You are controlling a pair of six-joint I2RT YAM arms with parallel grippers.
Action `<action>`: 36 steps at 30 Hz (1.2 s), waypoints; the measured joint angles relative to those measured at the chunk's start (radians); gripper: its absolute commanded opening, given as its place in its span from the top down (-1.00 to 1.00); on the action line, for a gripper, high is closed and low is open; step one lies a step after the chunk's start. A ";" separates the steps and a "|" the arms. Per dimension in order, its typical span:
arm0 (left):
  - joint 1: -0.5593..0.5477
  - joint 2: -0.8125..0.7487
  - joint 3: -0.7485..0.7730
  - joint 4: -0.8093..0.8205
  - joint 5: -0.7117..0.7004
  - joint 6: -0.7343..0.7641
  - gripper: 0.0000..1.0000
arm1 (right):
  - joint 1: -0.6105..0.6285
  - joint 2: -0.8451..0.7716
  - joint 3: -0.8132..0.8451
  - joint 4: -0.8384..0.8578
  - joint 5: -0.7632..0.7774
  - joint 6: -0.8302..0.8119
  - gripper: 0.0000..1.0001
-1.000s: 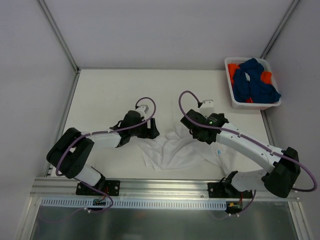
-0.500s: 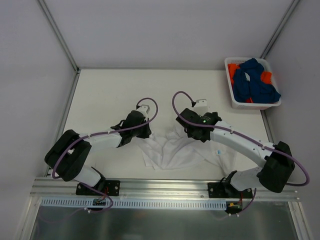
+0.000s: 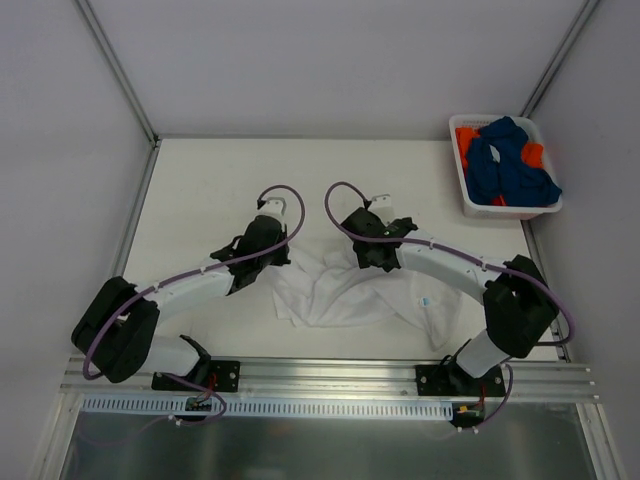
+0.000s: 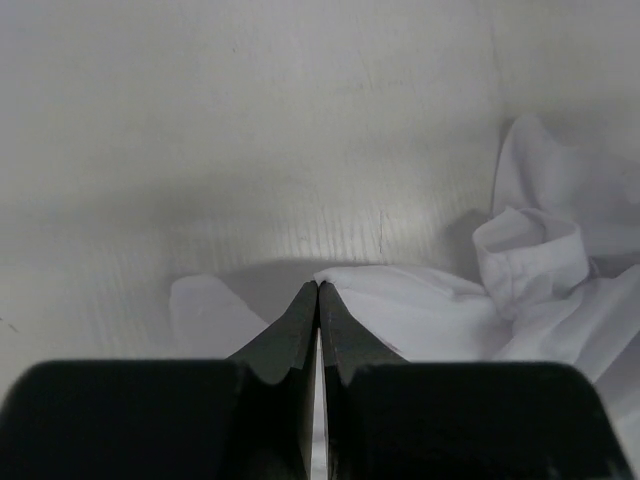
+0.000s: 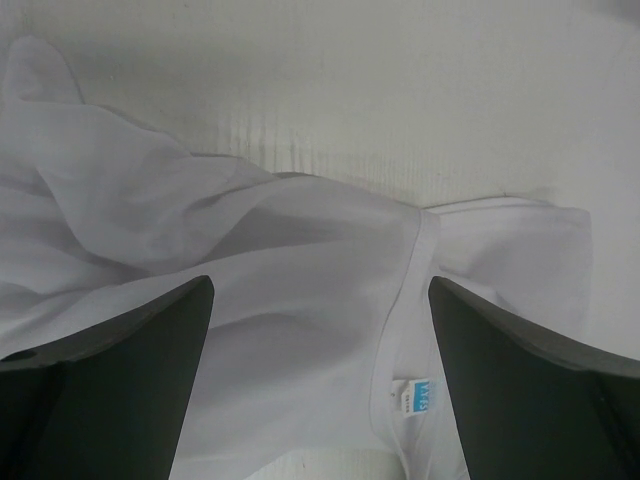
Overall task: Fold and stack the t-shirts
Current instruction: Flatten the tshirt out
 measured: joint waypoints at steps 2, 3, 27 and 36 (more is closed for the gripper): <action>0.000 -0.024 0.040 -0.029 -0.044 0.009 1.00 | -0.012 0.020 0.006 0.021 -0.007 -0.016 -0.89; 0.000 -0.035 0.064 -0.045 -0.066 0.018 1.00 | -0.020 0.026 0.010 0.030 -0.011 -0.024 -0.88; -0.013 -0.631 0.201 -0.401 -0.198 0.072 1.00 | -0.135 0.143 0.195 0.168 -0.100 -0.130 -0.87; -0.013 -0.709 0.169 -0.499 -0.181 0.013 1.00 | -0.136 0.214 0.309 0.233 -0.246 -0.138 -0.87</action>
